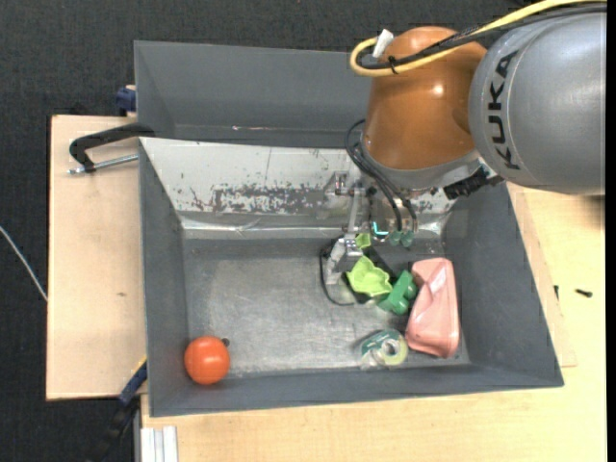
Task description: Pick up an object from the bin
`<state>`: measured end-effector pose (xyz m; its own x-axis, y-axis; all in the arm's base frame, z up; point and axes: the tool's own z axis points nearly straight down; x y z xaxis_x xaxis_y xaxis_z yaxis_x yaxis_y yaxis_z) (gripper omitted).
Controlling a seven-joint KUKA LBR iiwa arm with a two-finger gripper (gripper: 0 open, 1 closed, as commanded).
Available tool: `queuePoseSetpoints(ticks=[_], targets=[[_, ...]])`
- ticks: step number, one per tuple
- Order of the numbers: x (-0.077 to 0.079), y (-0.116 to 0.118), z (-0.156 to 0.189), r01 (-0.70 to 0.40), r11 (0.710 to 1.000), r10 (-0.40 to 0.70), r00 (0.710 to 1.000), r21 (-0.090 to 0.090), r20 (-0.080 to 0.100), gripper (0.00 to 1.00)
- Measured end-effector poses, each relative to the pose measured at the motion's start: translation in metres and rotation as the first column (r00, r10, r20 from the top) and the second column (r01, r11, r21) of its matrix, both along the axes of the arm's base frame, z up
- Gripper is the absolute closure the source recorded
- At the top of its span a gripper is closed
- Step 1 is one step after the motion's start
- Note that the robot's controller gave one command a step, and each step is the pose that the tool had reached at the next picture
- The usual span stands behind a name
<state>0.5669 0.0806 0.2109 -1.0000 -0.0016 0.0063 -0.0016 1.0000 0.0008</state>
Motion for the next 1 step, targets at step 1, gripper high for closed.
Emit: queuePoseSetpoints(ticks=[1], targets=[[0.0017, -0.0004, 0.0044, 0.002, 1.0, -0.002, 1.0, 0.001, 0.009, 0.0]])
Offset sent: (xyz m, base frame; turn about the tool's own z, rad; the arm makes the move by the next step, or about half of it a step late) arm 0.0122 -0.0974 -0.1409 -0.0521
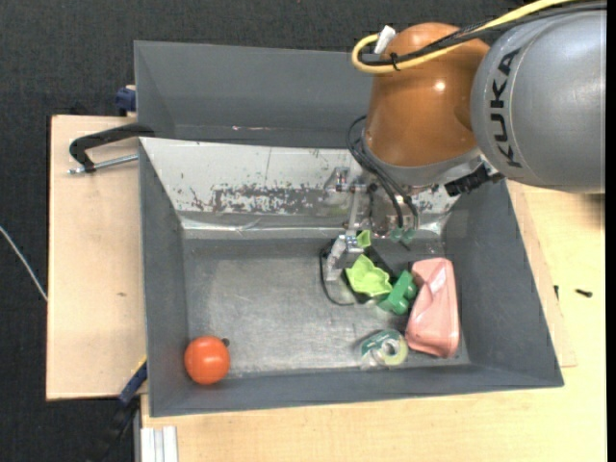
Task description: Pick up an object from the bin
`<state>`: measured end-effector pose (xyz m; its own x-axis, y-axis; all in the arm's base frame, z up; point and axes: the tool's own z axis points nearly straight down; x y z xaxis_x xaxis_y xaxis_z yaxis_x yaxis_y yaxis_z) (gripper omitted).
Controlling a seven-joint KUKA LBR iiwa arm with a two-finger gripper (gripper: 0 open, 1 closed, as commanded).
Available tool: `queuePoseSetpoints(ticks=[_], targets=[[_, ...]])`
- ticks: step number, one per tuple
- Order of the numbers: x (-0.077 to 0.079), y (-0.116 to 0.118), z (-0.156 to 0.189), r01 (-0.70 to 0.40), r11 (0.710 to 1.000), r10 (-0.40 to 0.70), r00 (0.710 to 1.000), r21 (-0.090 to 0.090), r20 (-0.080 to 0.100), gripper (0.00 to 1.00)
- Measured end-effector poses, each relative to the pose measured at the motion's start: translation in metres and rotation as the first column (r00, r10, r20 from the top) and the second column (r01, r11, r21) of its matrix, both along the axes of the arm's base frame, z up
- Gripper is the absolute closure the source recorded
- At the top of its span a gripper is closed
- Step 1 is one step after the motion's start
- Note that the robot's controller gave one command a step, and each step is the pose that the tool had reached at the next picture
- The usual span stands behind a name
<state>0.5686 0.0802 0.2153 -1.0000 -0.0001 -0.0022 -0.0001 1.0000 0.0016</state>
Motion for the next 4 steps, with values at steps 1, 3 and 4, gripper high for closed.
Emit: queuePoseSetpoints(ticks=[1, 3, 4], targets=[[0.007, -0.045, -0.067, -0.028, 1.0, 0.028, 1.0, 0.0, 0.004, 0.0], [0.019, -0.095, -0.092, 0.191, 0.982, -0.191, 0.982, 0.0, 0.001, 0.0], [0.033, -0.141, -0.142, 0.306, 0.952, -0.306, 0.952, 0.003, 0.002, 0.0]])
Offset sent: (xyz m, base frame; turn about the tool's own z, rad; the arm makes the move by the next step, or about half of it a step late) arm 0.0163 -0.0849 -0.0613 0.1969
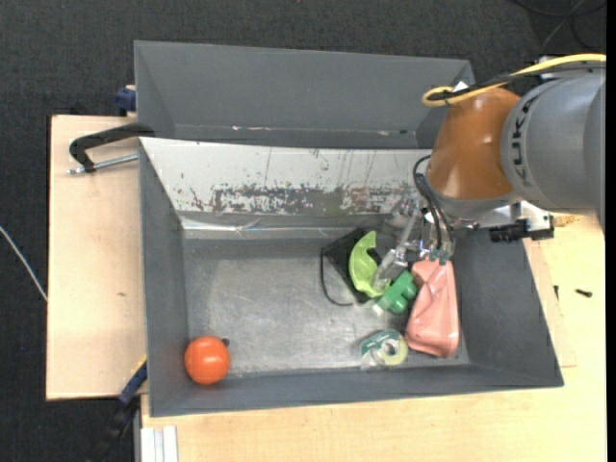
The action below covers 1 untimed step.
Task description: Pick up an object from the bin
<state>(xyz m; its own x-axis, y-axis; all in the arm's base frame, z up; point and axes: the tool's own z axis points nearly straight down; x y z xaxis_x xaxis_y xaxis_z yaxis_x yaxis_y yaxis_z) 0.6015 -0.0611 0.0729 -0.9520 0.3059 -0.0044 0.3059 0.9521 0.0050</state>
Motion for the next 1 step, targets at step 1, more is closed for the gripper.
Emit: queuePoseSetpoints(ticks=[1], targets=[[-0.0076, 0.0171, 0.0032, 0.344, 0.939, -0.344, 0.938, -0.012, -0.029, 1.0]])
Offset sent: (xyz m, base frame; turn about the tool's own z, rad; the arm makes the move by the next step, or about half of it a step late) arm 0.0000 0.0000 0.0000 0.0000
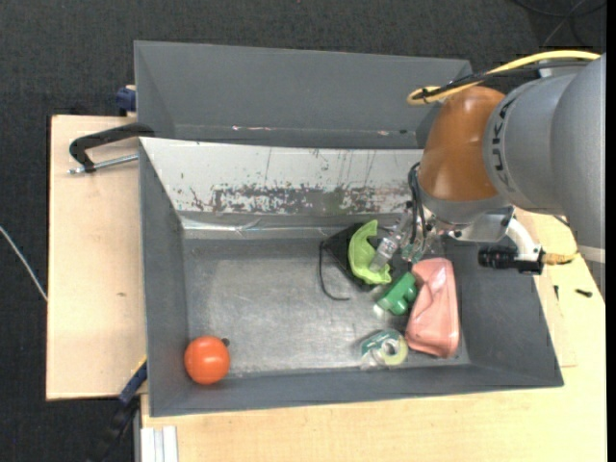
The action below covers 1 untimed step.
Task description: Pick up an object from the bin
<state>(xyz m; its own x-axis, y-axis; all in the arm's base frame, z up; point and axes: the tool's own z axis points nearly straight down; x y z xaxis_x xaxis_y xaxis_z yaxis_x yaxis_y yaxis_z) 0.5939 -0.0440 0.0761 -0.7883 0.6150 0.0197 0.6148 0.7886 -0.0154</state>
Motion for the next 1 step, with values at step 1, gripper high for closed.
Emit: queuePoseSetpoints(ticks=[1], targets=[[0.0, 0.0, 0.0, 0.0, 1.0, 0.0, 1.0, 0.0, 0.0, 1.0]])
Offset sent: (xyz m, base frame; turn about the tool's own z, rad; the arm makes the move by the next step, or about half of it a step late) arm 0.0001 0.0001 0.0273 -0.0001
